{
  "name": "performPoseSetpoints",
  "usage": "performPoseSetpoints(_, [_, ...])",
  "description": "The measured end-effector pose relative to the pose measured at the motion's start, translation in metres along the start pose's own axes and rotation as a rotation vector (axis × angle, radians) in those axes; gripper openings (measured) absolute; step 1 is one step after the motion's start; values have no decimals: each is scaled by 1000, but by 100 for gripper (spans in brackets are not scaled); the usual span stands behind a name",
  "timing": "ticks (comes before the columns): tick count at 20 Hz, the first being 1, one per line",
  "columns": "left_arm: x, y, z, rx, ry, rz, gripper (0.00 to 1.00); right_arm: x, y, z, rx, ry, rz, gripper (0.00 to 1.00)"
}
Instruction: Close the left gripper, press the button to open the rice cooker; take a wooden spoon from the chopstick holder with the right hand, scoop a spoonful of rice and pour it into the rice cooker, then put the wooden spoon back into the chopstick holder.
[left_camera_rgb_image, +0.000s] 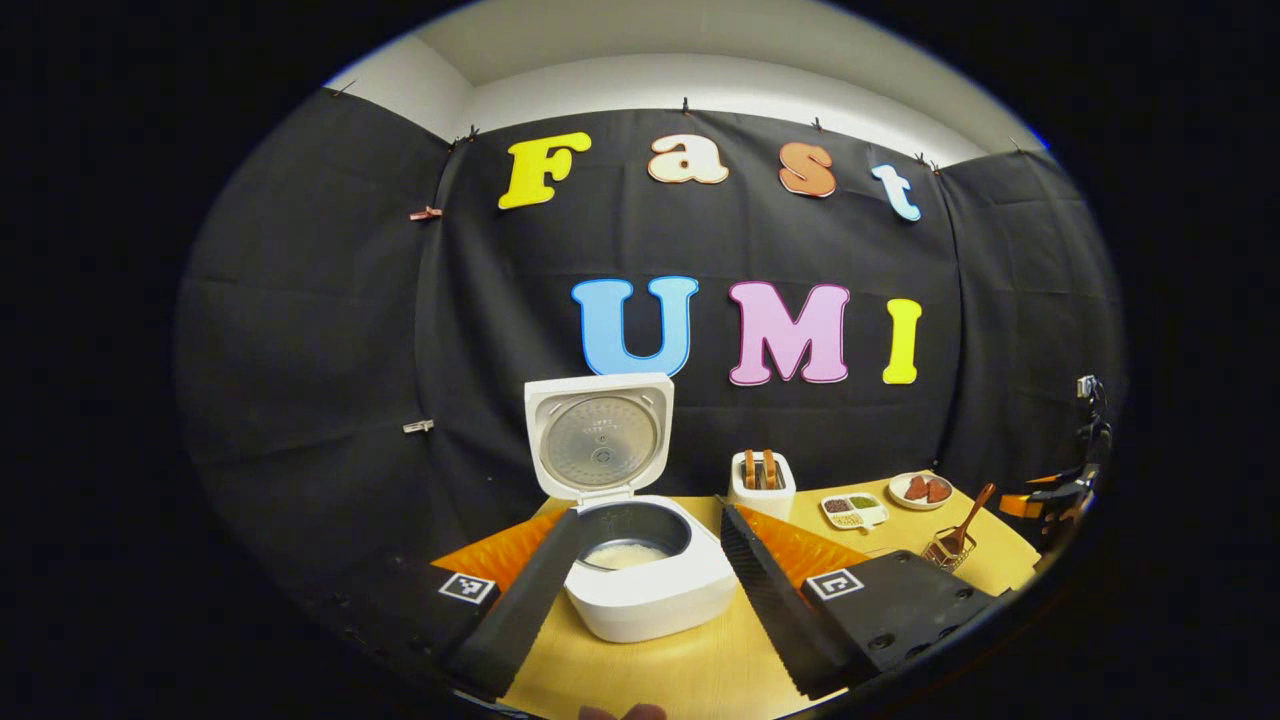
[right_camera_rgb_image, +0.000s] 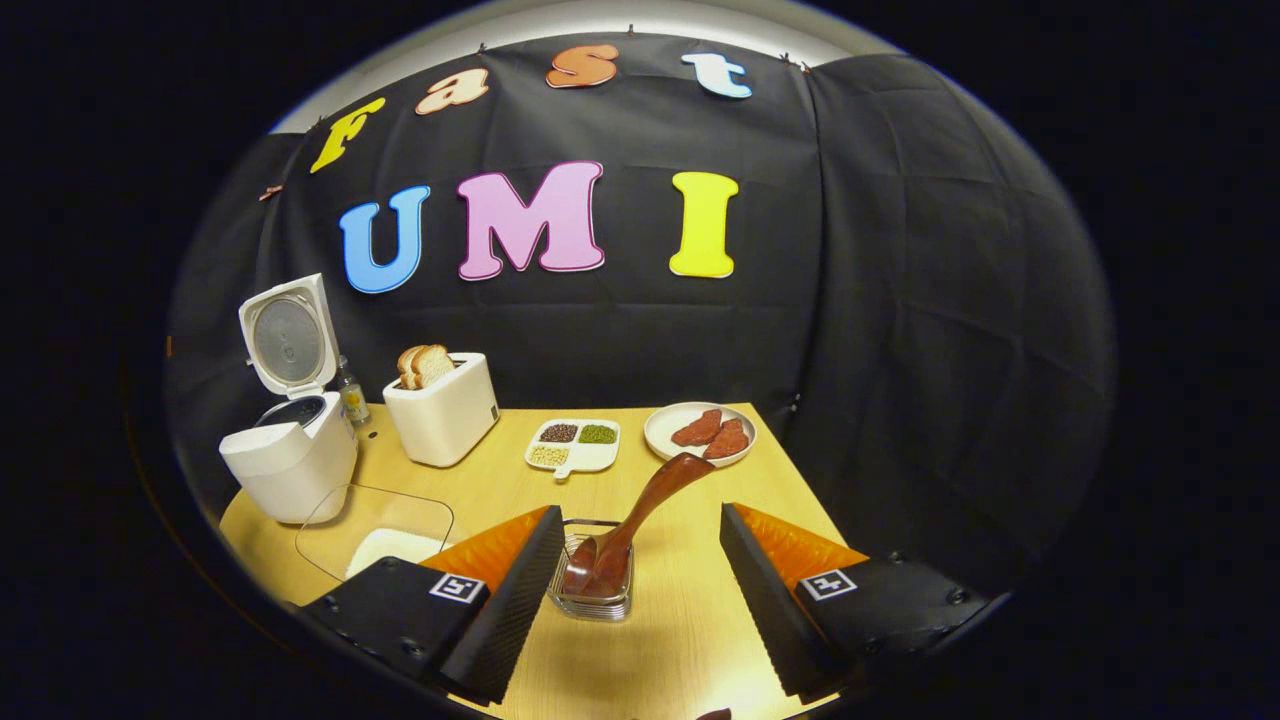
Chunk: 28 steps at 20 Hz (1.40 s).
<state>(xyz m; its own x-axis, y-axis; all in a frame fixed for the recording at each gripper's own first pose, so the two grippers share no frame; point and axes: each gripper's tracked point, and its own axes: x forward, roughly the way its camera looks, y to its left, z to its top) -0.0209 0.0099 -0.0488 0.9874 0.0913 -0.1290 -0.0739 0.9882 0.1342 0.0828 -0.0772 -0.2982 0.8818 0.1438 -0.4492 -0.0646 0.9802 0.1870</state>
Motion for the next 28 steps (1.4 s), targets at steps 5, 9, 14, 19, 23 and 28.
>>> performPoseSetpoints(5, [-13,5,-16,1,50,80,97,61,-1,-31,51,62,41,98])
performPoseSetpoints(9, [-24,8,-28,9,88,139,97,103,0,-41,97,79,66,96])
performPoseSetpoints(14, [-30,9,-35,10,104,171,97,105,9,-33,135,42,107,42])
performPoseSetpoints(19, [-35,15,-39,-12,110,179,97,90,28,-50,125,68,158,41])
performPoseSetpoints(23, [-38,18,-35,-3,105,184,97,89,36,-61,109,88,164,41])
performPoseSetpoints(28, [-46,27,-36,-12,103,193,97,88,22,-53,200,99,92,18])
